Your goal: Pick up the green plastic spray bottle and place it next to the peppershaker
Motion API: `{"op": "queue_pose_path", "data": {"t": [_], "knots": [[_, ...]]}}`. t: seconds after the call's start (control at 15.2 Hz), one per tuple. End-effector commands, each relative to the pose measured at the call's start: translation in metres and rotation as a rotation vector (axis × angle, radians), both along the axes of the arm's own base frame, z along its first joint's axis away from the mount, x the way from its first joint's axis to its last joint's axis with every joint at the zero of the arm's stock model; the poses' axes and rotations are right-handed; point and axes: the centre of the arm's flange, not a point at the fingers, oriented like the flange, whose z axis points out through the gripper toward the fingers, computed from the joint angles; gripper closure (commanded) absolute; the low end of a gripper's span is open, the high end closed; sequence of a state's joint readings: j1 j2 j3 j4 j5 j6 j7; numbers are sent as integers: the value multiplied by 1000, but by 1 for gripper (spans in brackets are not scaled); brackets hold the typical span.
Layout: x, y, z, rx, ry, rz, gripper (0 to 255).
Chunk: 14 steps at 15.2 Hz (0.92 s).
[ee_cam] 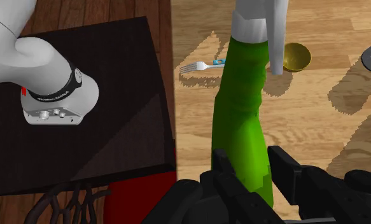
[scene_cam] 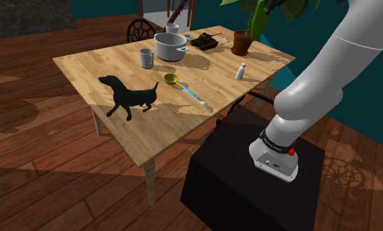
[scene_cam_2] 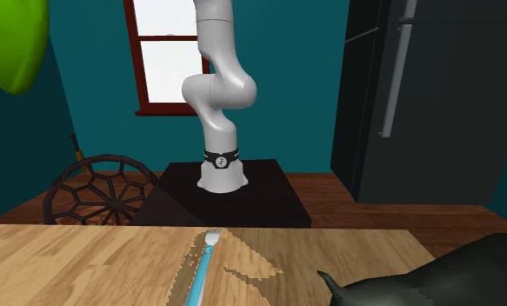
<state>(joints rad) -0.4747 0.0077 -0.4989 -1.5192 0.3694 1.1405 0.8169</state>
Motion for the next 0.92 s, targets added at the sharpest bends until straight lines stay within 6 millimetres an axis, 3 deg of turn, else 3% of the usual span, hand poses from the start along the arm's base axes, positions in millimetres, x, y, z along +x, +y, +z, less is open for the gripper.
{"op": "queue_pose_path", "data": {"t": [0.0, 0.26, 0.86], "knots": [[-6, -25, -2, 0, 0, 2, 255], [-19, -76, -2, 0, 0, 2, 255], [-19, -76, -49, 0, 0, 2, 255]]}}
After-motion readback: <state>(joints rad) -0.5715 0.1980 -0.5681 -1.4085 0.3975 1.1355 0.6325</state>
